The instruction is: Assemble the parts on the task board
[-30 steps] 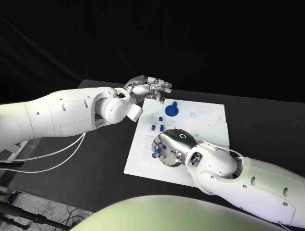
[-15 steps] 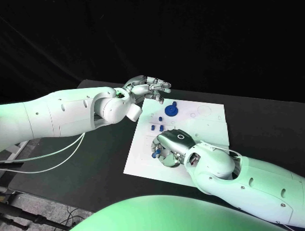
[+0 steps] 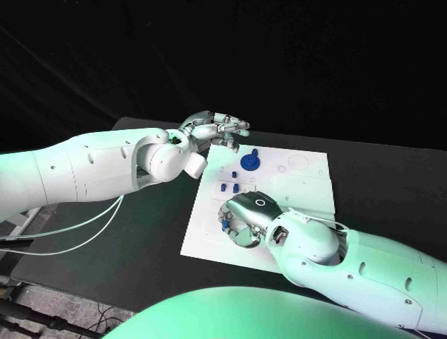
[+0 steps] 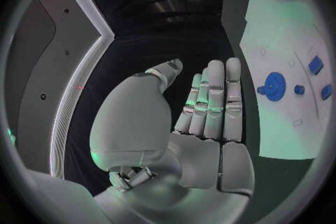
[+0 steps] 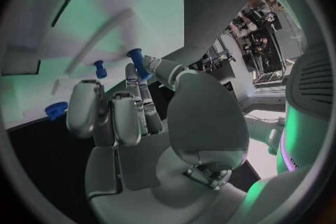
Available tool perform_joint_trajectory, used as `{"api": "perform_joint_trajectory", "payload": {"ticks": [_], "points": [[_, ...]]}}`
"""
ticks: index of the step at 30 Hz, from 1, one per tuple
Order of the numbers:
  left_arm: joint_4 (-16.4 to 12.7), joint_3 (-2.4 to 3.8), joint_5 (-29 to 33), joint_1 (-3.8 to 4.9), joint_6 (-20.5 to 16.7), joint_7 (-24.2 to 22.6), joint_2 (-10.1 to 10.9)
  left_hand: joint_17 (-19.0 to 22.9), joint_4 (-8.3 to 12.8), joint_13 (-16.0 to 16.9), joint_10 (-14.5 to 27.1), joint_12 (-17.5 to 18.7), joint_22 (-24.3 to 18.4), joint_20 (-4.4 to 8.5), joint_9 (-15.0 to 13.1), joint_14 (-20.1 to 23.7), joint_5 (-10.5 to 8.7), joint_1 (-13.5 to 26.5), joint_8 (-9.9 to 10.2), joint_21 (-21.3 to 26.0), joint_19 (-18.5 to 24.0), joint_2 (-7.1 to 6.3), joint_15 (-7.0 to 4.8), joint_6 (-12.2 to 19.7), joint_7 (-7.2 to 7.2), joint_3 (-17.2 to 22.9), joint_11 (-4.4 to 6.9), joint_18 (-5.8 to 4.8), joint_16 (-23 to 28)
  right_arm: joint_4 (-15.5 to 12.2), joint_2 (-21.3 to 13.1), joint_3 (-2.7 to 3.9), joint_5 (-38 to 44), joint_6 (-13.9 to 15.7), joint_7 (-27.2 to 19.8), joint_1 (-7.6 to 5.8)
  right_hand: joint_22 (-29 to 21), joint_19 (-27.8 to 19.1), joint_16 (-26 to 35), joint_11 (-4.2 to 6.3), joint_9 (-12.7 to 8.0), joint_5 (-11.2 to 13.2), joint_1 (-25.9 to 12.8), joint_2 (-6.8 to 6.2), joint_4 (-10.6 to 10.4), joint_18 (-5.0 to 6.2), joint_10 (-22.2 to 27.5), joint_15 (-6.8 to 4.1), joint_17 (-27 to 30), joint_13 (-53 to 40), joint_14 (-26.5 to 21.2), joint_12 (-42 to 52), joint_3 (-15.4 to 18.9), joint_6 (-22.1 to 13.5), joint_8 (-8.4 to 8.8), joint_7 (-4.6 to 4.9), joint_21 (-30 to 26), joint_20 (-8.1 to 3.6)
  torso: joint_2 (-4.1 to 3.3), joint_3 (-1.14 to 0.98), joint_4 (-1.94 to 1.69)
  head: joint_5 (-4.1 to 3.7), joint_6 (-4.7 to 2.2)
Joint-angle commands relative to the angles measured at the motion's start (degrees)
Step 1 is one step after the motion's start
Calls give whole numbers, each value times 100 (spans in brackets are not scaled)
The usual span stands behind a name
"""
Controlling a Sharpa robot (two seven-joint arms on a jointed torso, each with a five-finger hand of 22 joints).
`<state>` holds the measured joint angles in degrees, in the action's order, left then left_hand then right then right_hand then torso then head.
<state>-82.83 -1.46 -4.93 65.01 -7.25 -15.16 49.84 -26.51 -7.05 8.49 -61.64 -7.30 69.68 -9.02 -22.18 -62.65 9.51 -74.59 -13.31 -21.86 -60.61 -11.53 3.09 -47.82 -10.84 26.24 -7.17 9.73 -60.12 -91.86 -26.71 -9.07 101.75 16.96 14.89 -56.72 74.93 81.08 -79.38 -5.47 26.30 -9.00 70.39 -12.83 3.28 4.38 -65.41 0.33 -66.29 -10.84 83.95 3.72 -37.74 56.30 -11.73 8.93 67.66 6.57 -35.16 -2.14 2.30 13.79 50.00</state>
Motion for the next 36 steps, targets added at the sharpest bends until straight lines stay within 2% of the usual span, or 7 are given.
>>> {"api": "perform_joint_trajectory", "payload": {"ticks": [1,10,15,23,25,30,36], "points": [[-18,6,-4,8,78,-13,-1,9,7,8,40,-5,-5,2,6,46,1,-31,-28,22,-54,23,-4,50,3,-23,-10,54,37,8,-1,-12,-45,-41,96,17,862,-88,48,-36,-12,-13,-38,-46,12,30,196,72,51,46,109,-4,57,-75,35,2,-135,17,-1,-3,3,0,0],[-20,6,-5,8,84,-9,8,9,5,8,42,-5,-6,2,7,47,-3,-31,-30,24,-55,22,-4,51,2,-27,-10,54,37,-176,-184,-11,-300,363,-28,19,580,-480,181,-174,-189,36,-20,-31,-68,197,998,192,400,288,-42,81,726,-539,237,106,-1109,144,3,-6,0,-33,0],[-12,5,-4,8,83,-7,23,9,5,8,42,-5,-6,2,7,47,-3,-31,-30,24,-55,22,-4,51,2,-27,-10,54,37,-628,-640,33,-631,838,-213,-35,462,-543,209,-200,-423,-95,434,225,-461,242,1245,218,547,501,-109,390,2149,-635,178,106,-1451,173,6,2,8,-102,0],[-2,5,-4,7,87,-1,44,11,2,9,48,-5,-8,2,6,49,-14,-31,-37,31,-57,21,-3,54,2,-36,-11,54,38,-1164,-1811,80,-2052,1210,-273,-531,632,-224,72,-42,-542,218,384,293,-862,142,435,89,324,391,46,1011,2245,-367,-4,74,-886,66,28,11,56,-322,0],[-2,4,-3,7,83,-2,55,11,2,9,48,-5,-8,2,6,49,-14,-31,-37,31,-57,21,-3,54,2,-36,-11,54,38,-1162,-2107,83,-2664,1108,-157,-660,811,8,-163,113,-553,315,-69,230,-1365,49,-250,-35,-106,87,182,1493,2589,-404,-45,-31,-335,-45,39,19,82,-378,0],[-6,4,-3,5,78,-13,74,11,2,9,48,-5,-8,2,6,49,-14,-31,-37,31,-57,21,-3,54,2,-36,-11,54,38,-1212,-2792,76,-3289,827,147,-805,1013,226,-438,303,-209,303,341,303,-1998,-61,-323,-201,-610,-1439,283,3198,3468,-570,-575,-200,281,-212,57,15,116,-531,0],[-11,3,-4,3,77,-18,88,12,0,10,50,-5,-8,1,6,49,-19,-32,-40,34,-58,22,-2,54,2,-40,-11,54,38,-1435,-3329,41,-3057,735,453,-654,1185,461,-827,382,179,320,379,488,-1995,-192,-800,-251,-1582,-4869,455,6315,3975,-603,-1073,-287,1009,-258,69,-7,139,-699,0]]}}
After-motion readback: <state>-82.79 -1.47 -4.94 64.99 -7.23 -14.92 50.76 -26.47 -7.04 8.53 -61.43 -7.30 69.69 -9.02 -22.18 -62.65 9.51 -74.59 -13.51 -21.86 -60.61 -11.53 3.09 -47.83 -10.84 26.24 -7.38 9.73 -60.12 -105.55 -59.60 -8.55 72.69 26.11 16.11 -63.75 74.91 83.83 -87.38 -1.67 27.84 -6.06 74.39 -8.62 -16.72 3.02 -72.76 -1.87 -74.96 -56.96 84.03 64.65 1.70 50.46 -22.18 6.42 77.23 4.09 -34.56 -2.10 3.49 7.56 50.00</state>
